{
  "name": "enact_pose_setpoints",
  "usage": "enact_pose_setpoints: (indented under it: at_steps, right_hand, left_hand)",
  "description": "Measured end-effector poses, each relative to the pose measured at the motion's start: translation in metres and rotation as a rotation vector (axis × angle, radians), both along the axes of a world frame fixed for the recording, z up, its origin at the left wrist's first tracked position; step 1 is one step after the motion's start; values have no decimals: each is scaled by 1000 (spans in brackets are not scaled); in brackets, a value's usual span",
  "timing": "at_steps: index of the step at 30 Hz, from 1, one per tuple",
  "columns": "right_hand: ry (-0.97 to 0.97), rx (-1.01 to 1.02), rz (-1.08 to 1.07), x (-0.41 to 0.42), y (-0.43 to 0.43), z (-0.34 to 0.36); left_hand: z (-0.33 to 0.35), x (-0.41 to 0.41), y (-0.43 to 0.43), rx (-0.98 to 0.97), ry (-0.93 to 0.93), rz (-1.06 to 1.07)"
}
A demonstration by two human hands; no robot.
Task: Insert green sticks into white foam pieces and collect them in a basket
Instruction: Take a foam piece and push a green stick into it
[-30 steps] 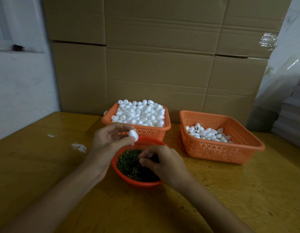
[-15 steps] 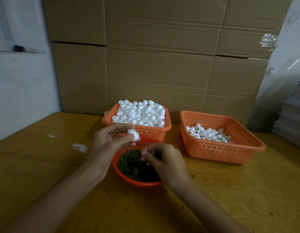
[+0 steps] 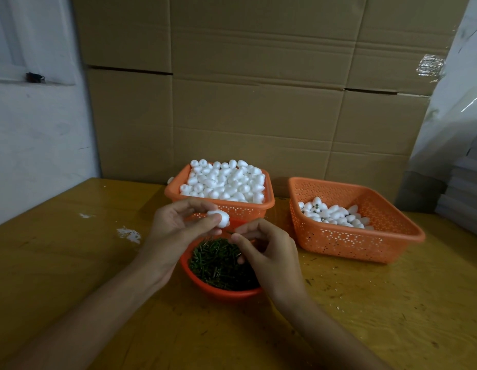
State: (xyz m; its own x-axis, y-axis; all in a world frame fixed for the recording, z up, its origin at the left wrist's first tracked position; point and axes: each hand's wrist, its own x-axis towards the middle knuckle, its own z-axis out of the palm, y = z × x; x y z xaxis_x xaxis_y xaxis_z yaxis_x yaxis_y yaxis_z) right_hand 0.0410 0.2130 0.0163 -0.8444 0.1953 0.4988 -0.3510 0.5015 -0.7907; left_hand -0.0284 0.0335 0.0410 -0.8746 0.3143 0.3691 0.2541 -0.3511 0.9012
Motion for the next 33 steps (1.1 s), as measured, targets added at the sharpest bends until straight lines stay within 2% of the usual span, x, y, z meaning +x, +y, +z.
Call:
enact_pose_setpoints:
  at_steps: [7,15,33]
  right_hand:
    - [34,12,22,1,0,-2]
    - [126,-63,47,0,4,-4]
    - [118,-96,144,1,4,-1]
  left_hand:
    - [1,1,-1,-91,74,-72]
    - [0,1,1,-56,44,6]
    - [-1,1,1,-115,77,-26]
